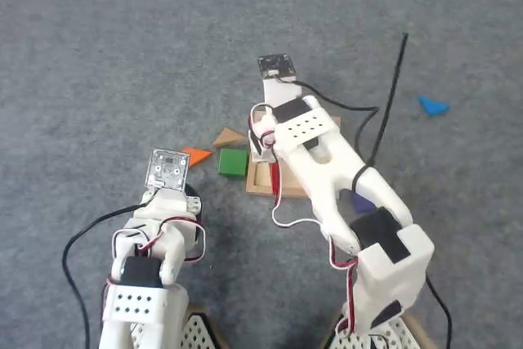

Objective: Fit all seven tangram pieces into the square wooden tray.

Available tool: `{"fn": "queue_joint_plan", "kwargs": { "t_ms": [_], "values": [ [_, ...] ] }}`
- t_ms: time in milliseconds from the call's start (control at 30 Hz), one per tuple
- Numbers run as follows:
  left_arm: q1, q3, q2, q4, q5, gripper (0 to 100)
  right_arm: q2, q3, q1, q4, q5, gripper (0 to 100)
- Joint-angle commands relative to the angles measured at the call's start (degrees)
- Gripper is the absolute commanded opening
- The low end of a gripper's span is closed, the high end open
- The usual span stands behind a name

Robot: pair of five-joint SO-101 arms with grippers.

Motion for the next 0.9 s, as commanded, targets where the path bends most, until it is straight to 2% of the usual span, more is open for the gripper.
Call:
{"fn": "queue_joint_plan", "kwargs": {
  "t_ms": [0,233,700,767,867],
  "values": [
    [-0.2,-1.0,-0.7,0.0,0.4,1,-0.4,-3.5,-0.5,-1.4,-5.2,0.6],
    [-0.2,-1.0,-0.7,0.0,0.4,1,3.2,-7.7,-0.7,-1.5,-8.3,0.7],
    [-0.2,-1.0,-0.7,0.0,0.4,1,8.9,-12.0,-2.8,-1.0,-7.8,0.9],
    [-0.2,-1.0,-0.7,0.0,0.4,1,8.9,-12.1,-2.5,-1.0,-5.9,1.0],
    [-0.2,-1.0,-0.7,0.0,0.4,1,8.8,-12.1,-2.7,-1.5,0.8,1.0]
  ]
}}
